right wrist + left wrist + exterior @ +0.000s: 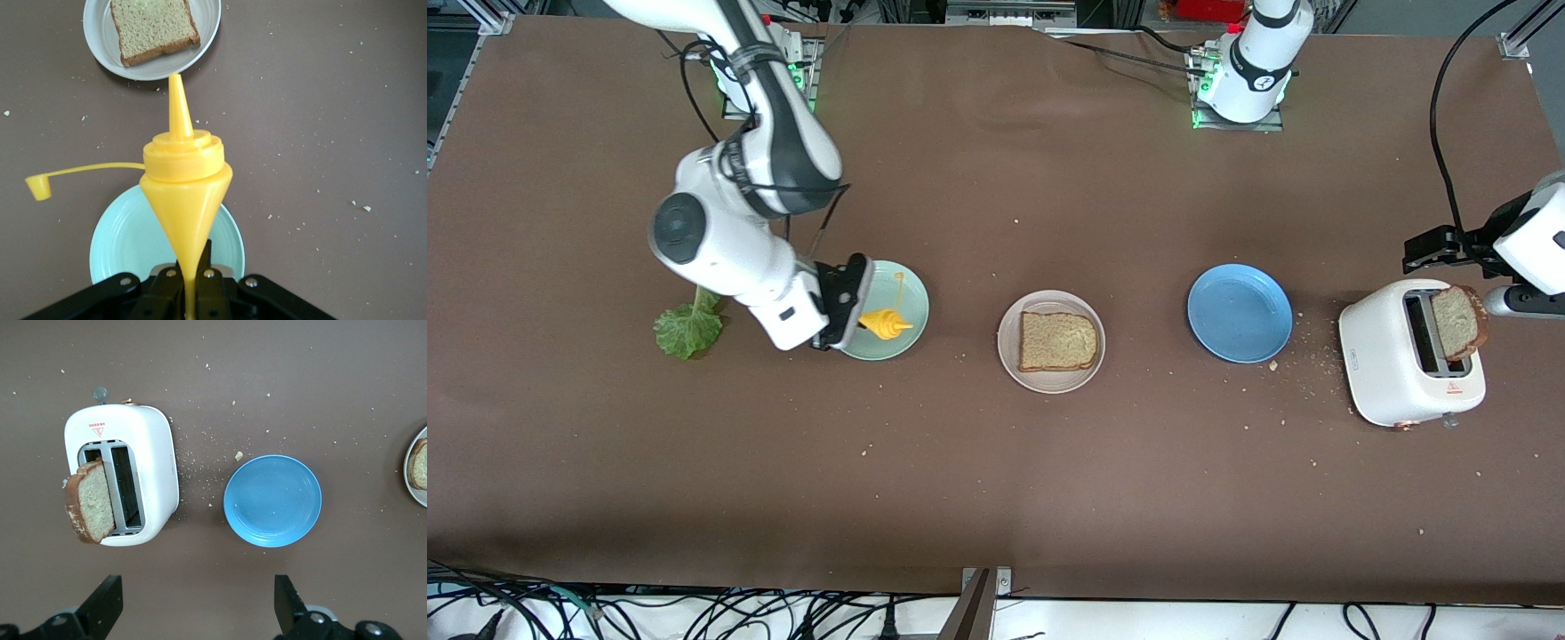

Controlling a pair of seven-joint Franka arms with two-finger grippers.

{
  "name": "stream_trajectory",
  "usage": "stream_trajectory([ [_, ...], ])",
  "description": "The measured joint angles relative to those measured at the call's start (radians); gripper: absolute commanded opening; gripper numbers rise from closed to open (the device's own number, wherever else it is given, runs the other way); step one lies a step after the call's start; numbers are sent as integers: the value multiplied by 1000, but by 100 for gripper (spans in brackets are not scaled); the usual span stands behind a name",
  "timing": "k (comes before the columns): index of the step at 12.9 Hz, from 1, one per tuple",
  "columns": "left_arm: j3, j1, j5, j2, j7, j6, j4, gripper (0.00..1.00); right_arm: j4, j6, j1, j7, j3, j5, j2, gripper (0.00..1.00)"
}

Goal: Make sandwich in beige plate with both arms

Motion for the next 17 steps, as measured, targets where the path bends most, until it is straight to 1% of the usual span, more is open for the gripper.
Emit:
stream_trajectory([
  [5,0,0,0,0,0,3,0,100,111,13,168,399,3,-300,117,0],
  [7,0,0,0,0,0,4,1,100,138,12,230,525,4,-413,158,0],
  [11,-4,0,0,-1,0,5,5,100,153,11,298,599,3,-587,217,0],
  [14,-7,0,0,-2,0,5,11,100,169,-27,328,622,2,-669,255,0],
  [17,-11,0,-13,-3,-4,6,14,100,242,-117,375,706,2,-748,317,0],
])
